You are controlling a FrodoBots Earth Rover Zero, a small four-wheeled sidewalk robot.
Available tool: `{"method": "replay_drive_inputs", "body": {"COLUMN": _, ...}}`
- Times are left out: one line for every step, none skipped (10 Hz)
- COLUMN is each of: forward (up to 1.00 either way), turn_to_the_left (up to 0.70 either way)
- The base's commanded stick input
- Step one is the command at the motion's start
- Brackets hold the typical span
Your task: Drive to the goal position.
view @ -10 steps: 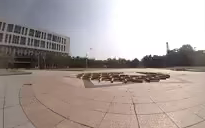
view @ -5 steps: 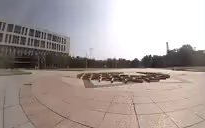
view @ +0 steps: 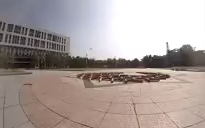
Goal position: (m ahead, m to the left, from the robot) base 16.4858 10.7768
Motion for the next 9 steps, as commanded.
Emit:
{"method": "replay_drive_inputs", "body": {"forward": 0.04, "turn_to_the_left": 0.0}}
{"method": "replay_drive_inputs", "body": {"forward": 0.05, "turn_to_the_left": 0.0}}
{"method": "replay_drive_inputs", "body": {"forward": 0.05, "turn_to_the_left": 0.0}}
{"method": "replay_drive_inputs", "body": {"forward": 0.05, "turn_to_the_left": 0.0}}
{"method": "replay_drive_inputs", "body": {"forward": 0.05, "turn_to_the_left": 0.0}}
{"method": "replay_drive_inputs", "body": {"forward": 0.05, "turn_to_the_left": 0.0}}
{"method": "replay_drive_inputs", "body": {"forward": 0.05, "turn_to_the_left": 0.0}}
{"method": "replay_drive_inputs", "body": {"forward": 0.05, "turn_to_the_left": 0.0}}
{"method": "replay_drive_inputs", "body": {"forward": 0.05, "turn_to_the_left": 0.0}}
